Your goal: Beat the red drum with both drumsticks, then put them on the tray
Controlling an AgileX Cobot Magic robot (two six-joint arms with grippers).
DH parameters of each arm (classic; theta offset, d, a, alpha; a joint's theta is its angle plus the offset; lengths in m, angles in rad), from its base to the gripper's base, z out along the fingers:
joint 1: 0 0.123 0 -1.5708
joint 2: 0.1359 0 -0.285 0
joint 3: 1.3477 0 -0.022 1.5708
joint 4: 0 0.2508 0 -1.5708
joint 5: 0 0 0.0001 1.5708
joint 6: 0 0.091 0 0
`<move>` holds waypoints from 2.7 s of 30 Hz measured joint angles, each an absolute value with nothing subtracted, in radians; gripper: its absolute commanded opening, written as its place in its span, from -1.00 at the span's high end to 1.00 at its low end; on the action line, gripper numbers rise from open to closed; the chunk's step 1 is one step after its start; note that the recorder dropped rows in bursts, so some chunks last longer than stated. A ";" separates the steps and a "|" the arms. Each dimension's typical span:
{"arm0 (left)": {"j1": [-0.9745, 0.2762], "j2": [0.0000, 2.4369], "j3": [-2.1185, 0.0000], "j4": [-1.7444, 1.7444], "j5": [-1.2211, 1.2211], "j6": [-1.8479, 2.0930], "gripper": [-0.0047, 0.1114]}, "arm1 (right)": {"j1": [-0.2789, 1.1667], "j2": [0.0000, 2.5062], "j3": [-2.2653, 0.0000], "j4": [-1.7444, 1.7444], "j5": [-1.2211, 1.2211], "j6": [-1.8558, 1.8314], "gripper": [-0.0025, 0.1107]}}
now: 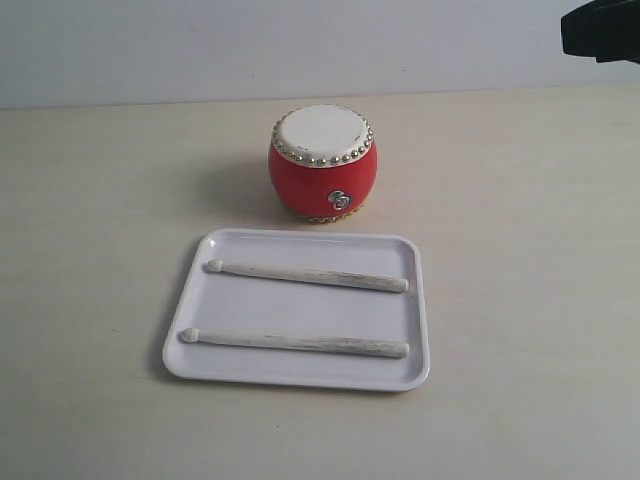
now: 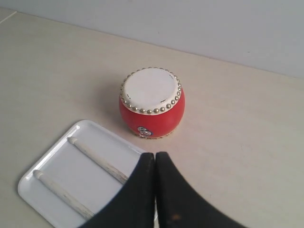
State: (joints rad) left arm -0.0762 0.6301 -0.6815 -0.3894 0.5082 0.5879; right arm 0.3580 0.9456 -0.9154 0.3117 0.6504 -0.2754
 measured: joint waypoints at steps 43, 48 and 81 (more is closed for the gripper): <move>-0.076 0.005 -0.004 0.040 0.321 -0.080 0.92 | 0.358 0.946 -0.915 0.312 0.653 -0.275 0.96; -0.076 0.005 -0.004 0.040 0.340 -0.102 0.92 | 0.358 0.946 -0.915 0.312 0.653 -0.275 0.96; -0.076 0.005 -0.004 0.041 0.358 -0.102 0.92 | 0.358 0.944 -0.915 0.312 0.653 -0.274 0.96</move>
State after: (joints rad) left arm -0.0762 0.0053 -0.0038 0.0412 0.3580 -0.1016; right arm 0.3580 0.9437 -0.9154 0.3117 0.6531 -0.2737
